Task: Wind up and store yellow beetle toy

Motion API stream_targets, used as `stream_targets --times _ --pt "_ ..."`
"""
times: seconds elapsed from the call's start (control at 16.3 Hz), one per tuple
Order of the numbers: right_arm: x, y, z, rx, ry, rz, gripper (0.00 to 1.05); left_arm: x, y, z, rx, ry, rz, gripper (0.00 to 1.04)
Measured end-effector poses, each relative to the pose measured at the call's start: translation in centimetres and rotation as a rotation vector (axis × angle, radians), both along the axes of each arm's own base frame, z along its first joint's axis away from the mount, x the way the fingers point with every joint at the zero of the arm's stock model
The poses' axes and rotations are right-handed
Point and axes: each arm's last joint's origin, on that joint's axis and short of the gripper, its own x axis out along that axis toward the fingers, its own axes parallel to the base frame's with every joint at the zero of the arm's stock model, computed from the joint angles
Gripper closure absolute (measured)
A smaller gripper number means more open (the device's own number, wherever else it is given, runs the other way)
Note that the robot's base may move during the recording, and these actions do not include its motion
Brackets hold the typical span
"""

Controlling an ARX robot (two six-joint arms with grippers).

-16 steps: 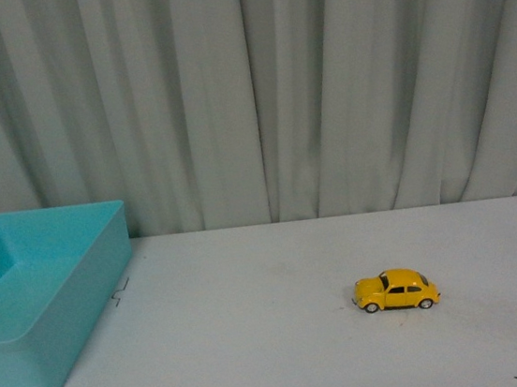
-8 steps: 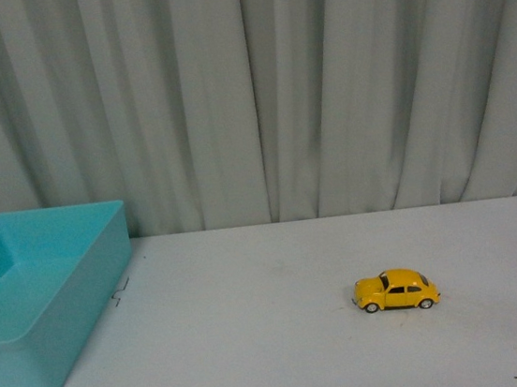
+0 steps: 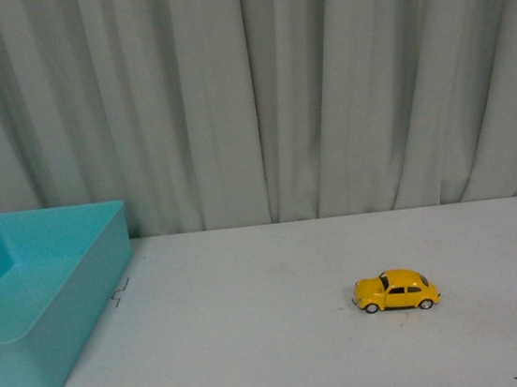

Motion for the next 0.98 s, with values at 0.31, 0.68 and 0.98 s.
stream_targets --times 0.31,0.68,0.98 --pt "0.0 0.0 0.0 0.0 0.0 0.0 0.07 0.0 0.0 0.0 0.0 0.0 0.0 0.07" --pt "0.0 0.0 0.0 0.0 0.0 0.0 0.07 0.0 0.0 0.0 0.0 0.0 0.0 0.07" --pt "0.0 0.0 0.0 0.0 0.0 0.0 0.07 0.0 0.0 0.0 0.0 0.0 0.0 0.07"
